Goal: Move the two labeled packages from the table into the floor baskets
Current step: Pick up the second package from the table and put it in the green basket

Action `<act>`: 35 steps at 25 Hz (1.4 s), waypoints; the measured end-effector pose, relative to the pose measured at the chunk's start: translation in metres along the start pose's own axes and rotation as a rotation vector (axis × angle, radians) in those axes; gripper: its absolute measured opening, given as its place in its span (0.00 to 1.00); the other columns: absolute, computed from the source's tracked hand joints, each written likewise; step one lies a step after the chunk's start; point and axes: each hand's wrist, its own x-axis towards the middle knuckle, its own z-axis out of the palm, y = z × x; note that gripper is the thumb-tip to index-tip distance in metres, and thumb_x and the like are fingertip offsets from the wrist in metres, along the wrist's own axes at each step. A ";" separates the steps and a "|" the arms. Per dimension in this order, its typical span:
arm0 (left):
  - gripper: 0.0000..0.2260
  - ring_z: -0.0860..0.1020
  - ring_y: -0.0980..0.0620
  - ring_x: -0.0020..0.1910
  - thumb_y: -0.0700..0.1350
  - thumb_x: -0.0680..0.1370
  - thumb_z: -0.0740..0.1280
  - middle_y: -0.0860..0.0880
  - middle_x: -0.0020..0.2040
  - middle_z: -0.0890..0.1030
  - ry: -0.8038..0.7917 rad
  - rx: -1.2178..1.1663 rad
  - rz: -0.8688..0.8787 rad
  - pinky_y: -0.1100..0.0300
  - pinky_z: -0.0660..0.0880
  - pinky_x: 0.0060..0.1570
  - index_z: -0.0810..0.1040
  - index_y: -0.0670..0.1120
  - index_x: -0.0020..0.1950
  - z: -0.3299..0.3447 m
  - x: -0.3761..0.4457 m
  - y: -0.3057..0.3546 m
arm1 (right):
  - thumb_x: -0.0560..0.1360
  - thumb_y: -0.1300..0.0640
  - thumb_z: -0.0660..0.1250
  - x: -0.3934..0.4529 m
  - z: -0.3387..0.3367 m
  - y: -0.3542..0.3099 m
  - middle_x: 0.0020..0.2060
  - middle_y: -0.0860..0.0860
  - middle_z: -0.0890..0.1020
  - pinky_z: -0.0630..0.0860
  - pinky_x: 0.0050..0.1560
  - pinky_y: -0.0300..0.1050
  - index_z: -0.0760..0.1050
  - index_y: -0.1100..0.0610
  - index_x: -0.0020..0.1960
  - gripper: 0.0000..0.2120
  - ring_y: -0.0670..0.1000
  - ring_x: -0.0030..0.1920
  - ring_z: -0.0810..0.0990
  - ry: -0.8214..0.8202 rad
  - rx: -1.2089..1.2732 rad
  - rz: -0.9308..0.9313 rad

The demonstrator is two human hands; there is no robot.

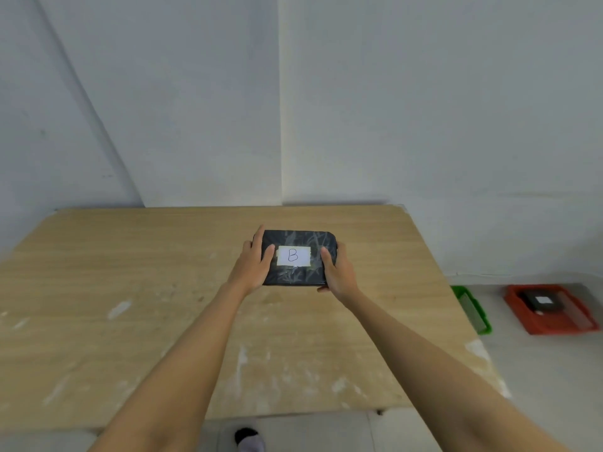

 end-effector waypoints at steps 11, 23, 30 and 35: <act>0.22 0.75 0.43 0.54 0.53 0.81 0.51 0.42 0.62 0.71 -0.099 0.011 0.206 0.55 0.68 0.52 0.53 0.55 0.75 0.150 -0.045 0.159 | 0.81 0.45 0.51 -0.059 -0.213 0.063 0.44 0.57 0.81 0.73 0.42 0.53 0.63 0.60 0.64 0.21 0.60 0.43 0.79 0.214 -0.207 0.060; 0.21 0.75 0.41 0.56 0.52 0.82 0.50 0.39 0.62 0.70 -0.173 -0.066 0.197 0.50 0.71 0.58 0.53 0.53 0.75 0.419 -0.011 0.376 | 0.81 0.48 0.51 0.006 -0.525 0.177 0.43 0.57 0.77 0.71 0.43 0.51 0.63 0.61 0.63 0.19 0.61 0.45 0.78 0.244 -0.233 0.161; 0.21 0.74 0.40 0.57 0.51 0.82 0.51 0.38 0.62 0.70 -0.156 -0.032 0.126 0.48 0.71 0.59 0.54 0.51 0.75 0.506 0.052 0.423 | 0.81 0.48 0.51 0.086 -0.611 0.230 0.52 0.62 0.80 0.71 0.47 0.52 0.63 0.62 0.63 0.19 0.63 0.52 0.78 0.133 -0.268 0.175; 0.21 0.73 0.40 0.58 0.51 0.82 0.51 0.38 0.62 0.70 -0.144 -0.054 0.075 0.50 0.71 0.58 0.55 0.50 0.75 0.571 0.119 0.439 | 0.82 0.50 0.51 0.163 -0.653 0.265 0.55 0.63 0.79 0.73 0.52 0.54 0.63 0.62 0.64 0.18 0.64 0.55 0.78 0.077 -0.282 0.180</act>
